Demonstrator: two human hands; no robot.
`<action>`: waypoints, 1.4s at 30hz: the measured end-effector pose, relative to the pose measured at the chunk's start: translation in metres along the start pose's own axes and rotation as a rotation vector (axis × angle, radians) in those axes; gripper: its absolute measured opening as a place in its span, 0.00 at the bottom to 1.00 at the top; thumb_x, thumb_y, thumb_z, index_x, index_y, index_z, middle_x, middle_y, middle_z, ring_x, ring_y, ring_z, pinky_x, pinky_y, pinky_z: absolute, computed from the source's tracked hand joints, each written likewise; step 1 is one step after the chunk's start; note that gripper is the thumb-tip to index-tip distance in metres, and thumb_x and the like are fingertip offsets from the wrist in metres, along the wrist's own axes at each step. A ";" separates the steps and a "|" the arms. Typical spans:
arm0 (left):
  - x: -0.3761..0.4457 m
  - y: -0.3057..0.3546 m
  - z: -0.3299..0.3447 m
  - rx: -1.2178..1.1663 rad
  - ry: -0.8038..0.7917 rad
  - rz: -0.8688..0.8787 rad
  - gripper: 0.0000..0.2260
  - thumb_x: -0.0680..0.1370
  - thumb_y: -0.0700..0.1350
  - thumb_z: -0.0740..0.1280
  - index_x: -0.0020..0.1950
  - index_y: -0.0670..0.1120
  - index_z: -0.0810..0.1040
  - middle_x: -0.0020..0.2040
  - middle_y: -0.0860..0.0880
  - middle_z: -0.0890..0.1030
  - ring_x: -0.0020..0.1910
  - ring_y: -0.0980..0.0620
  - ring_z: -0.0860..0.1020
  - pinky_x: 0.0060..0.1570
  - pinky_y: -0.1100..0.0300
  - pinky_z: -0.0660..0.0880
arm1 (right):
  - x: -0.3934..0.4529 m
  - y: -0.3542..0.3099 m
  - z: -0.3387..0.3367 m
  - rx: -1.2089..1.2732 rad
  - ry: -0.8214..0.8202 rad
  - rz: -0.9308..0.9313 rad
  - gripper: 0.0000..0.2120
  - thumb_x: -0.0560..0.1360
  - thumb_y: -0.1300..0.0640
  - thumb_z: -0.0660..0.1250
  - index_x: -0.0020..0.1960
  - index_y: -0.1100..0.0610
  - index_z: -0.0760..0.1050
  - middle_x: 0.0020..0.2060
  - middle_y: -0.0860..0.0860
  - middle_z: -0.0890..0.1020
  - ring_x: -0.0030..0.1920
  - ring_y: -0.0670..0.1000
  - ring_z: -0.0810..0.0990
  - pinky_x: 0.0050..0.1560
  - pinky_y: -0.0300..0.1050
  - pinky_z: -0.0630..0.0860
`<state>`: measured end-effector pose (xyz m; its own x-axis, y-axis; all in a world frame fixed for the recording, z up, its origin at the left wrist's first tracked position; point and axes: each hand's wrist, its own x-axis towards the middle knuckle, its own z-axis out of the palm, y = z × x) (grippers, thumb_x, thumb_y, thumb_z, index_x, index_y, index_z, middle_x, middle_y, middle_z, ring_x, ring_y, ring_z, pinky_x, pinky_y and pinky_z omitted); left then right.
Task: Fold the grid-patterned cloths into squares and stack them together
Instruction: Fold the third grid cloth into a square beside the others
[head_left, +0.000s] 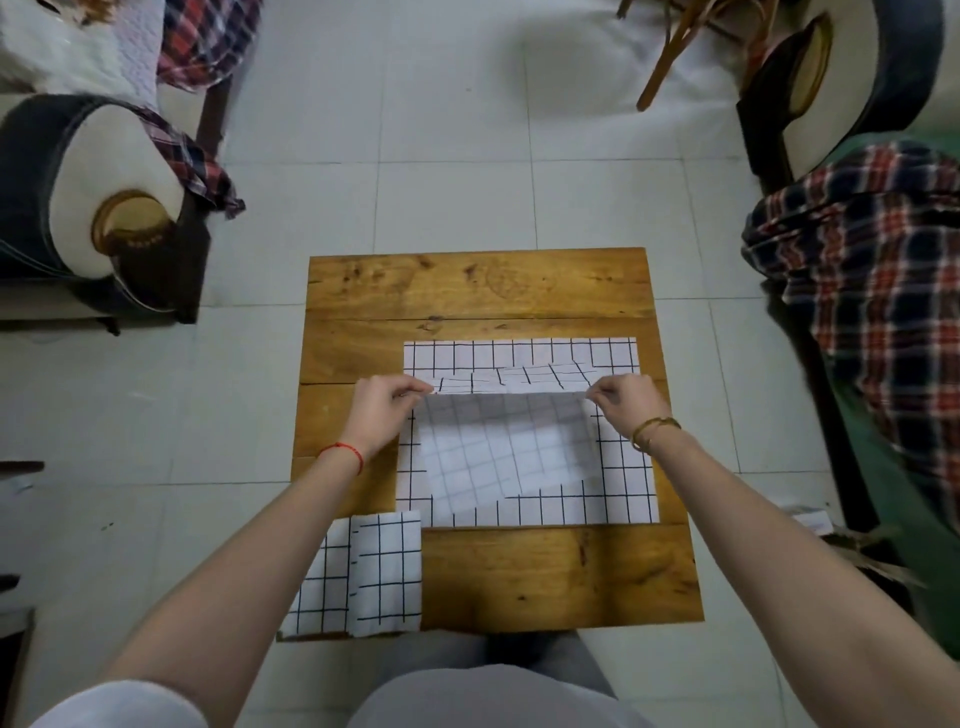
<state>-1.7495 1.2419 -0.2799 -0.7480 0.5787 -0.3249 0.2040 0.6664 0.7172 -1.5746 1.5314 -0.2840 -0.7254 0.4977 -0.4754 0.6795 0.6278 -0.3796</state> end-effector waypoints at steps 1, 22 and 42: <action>-0.006 -0.005 0.008 0.007 -0.007 -0.001 0.10 0.78 0.36 0.66 0.53 0.44 0.84 0.52 0.50 0.84 0.52 0.58 0.79 0.58 0.66 0.73 | -0.004 0.006 0.007 -0.023 -0.013 0.009 0.09 0.77 0.58 0.62 0.49 0.55 0.82 0.47 0.51 0.85 0.47 0.52 0.81 0.44 0.43 0.78; -0.049 -0.089 0.128 0.042 -0.014 -0.098 0.13 0.79 0.37 0.62 0.62 0.45 0.78 0.59 0.49 0.80 0.59 0.53 0.75 0.62 0.62 0.69 | -0.021 0.058 0.124 -0.288 -0.095 0.022 0.13 0.77 0.60 0.57 0.58 0.58 0.76 0.54 0.56 0.80 0.57 0.58 0.74 0.57 0.53 0.72; 0.057 -0.109 0.164 0.527 -0.002 -0.156 0.30 0.79 0.46 0.62 0.78 0.46 0.54 0.78 0.44 0.54 0.76 0.44 0.56 0.73 0.46 0.60 | 0.100 -0.078 0.207 -0.362 -0.098 -0.444 0.29 0.77 0.57 0.59 0.76 0.56 0.54 0.75 0.51 0.59 0.74 0.57 0.57 0.73 0.55 0.57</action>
<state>-1.7105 1.2792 -0.4782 -0.7939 0.4545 -0.4040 0.3797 0.8894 0.2545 -1.6772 1.4083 -0.4661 -0.9070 0.0934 -0.4106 0.2196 0.9369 -0.2721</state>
